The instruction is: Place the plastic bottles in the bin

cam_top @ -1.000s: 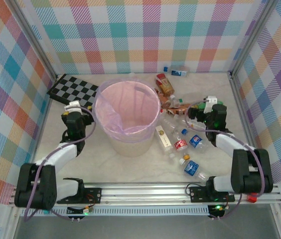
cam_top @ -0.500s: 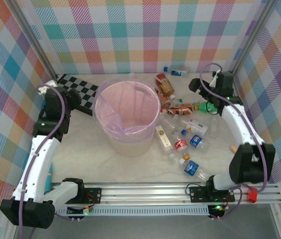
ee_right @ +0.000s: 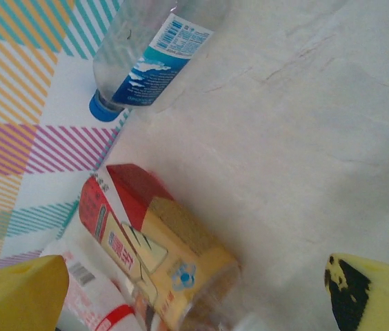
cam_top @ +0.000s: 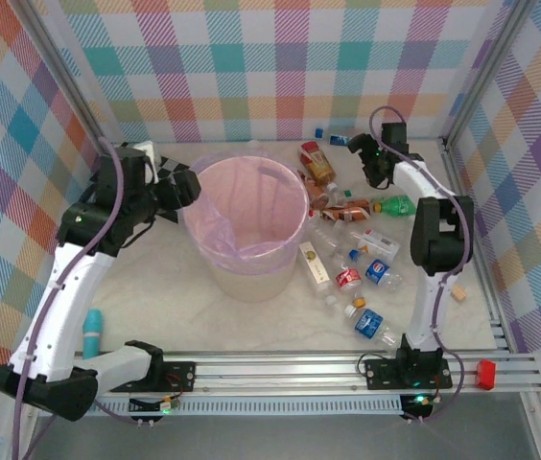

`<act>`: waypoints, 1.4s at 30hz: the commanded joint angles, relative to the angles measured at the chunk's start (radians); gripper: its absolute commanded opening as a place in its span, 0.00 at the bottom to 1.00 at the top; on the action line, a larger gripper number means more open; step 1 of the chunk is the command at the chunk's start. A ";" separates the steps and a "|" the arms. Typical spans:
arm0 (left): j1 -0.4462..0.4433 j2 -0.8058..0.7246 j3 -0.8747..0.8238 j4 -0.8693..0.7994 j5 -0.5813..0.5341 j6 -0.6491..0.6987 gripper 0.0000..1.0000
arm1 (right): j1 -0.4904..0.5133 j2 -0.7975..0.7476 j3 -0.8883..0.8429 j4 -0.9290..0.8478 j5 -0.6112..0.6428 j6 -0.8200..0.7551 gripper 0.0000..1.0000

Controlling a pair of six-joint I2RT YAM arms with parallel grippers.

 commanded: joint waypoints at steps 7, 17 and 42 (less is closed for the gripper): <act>-0.019 -0.065 -0.027 -0.107 -0.005 0.000 0.69 | 0.006 0.299 0.457 -0.212 0.043 0.077 0.95; -0.019 -0.135 -0.168 -0.016 0.046 -0.098 0.41 | 0.004 0.473 0.629 -0.187 0.047 0.137 0.92; -0.016 -0.122 -0.331 0.054 0.019 -0.171 0.00 | -0.012 0.825 0.955 -0.070 0.153 0.334 0.86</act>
